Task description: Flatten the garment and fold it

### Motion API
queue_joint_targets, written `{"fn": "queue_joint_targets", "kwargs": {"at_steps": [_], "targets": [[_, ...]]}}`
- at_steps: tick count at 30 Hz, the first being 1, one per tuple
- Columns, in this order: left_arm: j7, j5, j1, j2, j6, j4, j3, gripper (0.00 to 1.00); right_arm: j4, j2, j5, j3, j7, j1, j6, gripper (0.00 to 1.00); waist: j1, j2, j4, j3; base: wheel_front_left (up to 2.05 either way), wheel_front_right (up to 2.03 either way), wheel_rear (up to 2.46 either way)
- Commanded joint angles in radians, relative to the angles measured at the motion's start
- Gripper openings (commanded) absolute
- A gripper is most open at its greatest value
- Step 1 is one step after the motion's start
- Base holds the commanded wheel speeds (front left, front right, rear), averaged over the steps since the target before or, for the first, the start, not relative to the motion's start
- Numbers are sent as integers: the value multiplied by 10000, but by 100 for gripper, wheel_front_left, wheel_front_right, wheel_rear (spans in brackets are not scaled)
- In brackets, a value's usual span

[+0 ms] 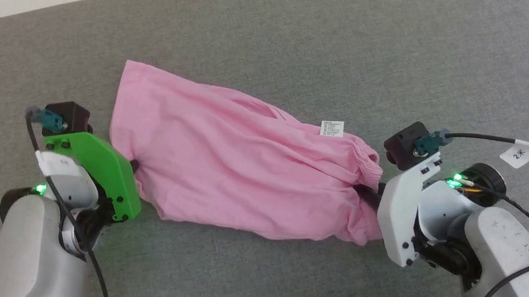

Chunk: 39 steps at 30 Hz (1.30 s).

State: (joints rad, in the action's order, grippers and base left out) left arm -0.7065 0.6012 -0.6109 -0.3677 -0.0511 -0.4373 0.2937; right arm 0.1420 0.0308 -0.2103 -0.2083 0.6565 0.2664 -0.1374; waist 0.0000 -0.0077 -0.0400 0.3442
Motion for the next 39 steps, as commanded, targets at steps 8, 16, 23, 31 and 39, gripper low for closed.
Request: {"fn": "queue_joint_targets", "kwargs": {"at_steps": [8,16,23,31,39], "targets": [[885,1262,1609,176,173,719,-1158,0,289,297,159,310,592,-79,67,0,0,77,328,-875,0,0,0],[1323,1963,4031,444,501,3312,-1676,0,-350,2105,-1098,391,1863,49,67,0,0,77,845,-1530,0,0,0],[969,2208,6136,837,1041,5226,-1321,0,-758,3179,-1755,367,2848,273,67,0,0,77,1155,-1710,0,0,0],[855,2289,7010,1221,1279,5858,-870,50,-361,3434,-1794,287,2941,334,67,16,0,77,1376,-1785,0,0,0],[1548,1673,6472,960,1449,5992,-1269,100,-380,2751,-1834,1024,1973,-147,67,100,0,77,1241,-2033,0,0,0]]}}
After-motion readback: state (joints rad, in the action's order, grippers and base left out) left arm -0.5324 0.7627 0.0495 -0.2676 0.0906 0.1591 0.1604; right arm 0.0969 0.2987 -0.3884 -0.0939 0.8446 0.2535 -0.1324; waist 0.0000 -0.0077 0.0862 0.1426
